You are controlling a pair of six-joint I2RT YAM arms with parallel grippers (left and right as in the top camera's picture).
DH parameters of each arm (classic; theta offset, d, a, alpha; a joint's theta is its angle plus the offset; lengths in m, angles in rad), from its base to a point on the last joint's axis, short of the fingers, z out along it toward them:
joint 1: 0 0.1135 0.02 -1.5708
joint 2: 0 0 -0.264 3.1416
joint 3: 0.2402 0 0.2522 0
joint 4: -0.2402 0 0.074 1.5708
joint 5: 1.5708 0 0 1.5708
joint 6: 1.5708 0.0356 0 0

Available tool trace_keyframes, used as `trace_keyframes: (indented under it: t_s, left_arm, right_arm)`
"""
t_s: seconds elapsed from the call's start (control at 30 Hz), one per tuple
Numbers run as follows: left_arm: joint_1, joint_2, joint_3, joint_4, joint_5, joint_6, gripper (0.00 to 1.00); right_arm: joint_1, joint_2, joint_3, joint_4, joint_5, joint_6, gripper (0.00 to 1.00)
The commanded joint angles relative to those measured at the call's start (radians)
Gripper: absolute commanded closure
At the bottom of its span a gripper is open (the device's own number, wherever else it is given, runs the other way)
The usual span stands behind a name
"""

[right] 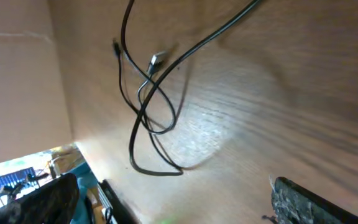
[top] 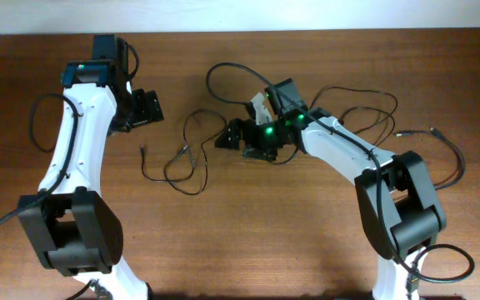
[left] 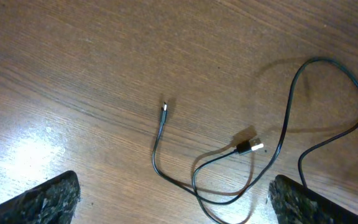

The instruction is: Untangle cables

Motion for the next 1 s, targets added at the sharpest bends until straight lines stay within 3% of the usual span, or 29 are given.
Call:
trace_keyframes:
  t_s: [0.0,0.37,0.53,0.97]
  left_arm:
    - [0.0,-0.001,0.019,-0.001,-0.011,-0.013,0.01]
    - [0.0,-0.001,0.019,-0.001,-0.011,-0.013,0.01]
    - [0.0,-0.001,0.019,-0.001,-0.011,-0.013,0.01]
    - [0.0,-0.001,0.019,-0.001,-0.011,-0.013,0.01]
  right_arm:
    - [0.079,0.013,0.01,0.008,0.079,0.026,0.01]
    - [0.325,0.05,0.01,0.19,0.712,0.053,0.02]
    - [0.431,0.111,0.01,0.256,0.971,-0.019,0.02]
    - [0.436,0.223,0.01,0.271,1.118,-0.042,0.01]
